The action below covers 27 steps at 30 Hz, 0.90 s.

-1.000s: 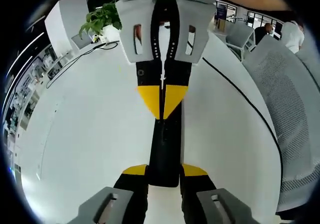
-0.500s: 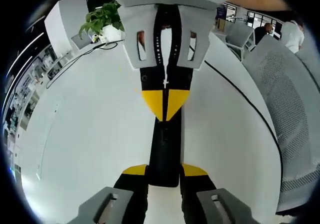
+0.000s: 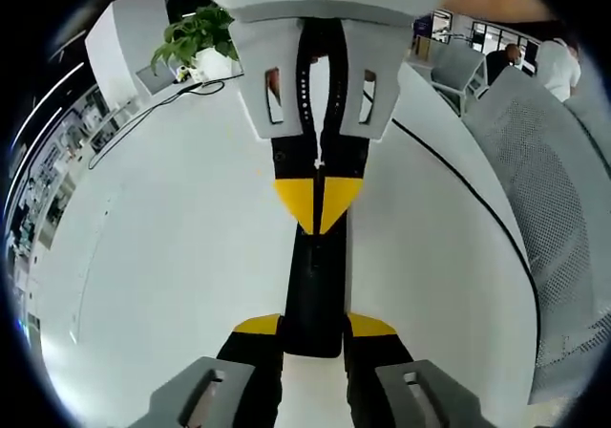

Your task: Press the specified remote control buttons in sequence, fully releasing each button before pressing the next.

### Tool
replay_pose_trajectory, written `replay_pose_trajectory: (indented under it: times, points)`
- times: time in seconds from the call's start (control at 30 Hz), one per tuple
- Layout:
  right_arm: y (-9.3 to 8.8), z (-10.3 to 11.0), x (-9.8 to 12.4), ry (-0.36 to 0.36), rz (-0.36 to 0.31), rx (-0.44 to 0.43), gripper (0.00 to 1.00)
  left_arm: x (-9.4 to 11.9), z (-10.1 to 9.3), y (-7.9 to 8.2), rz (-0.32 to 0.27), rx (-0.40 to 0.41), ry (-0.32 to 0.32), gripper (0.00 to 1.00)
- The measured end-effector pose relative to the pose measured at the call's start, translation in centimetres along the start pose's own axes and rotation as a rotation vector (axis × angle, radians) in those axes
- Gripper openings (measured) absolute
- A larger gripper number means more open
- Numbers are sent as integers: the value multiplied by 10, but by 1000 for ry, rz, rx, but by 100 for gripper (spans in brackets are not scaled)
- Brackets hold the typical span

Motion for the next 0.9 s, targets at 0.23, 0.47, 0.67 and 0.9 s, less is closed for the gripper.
replay_pose_trajectory:
  times: [0.23, 0.47, 0.67, 0.9]
  points:
    - [0, -1, 0, 7, -3, -2, 0, 0, 1, -1, 0, 2, -1, 23]
    - [0, 0, -2, 9, 4, 3, 0, -1, 2, -1, -1, 1, -3, 23]
    - [-2, -1, -1, 10, -4, -10, 0, 0, 1, -1, -1, 0, -4, 23]
    - [0, -1, -2, 14, 11, -8, 0, 0, 0, 0, 0, 0, -7, 23]
Point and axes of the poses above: the point that each gripper's makers call its tool centre point, and the gripper's own axes: x roughly backward along the fingers, z roughly to its left, y roughly out of its top, the point moved 8 cm from there along x, roughly backward along the fingers, and after that the axes turned 5 degrees about y, right-handed, at the moved point
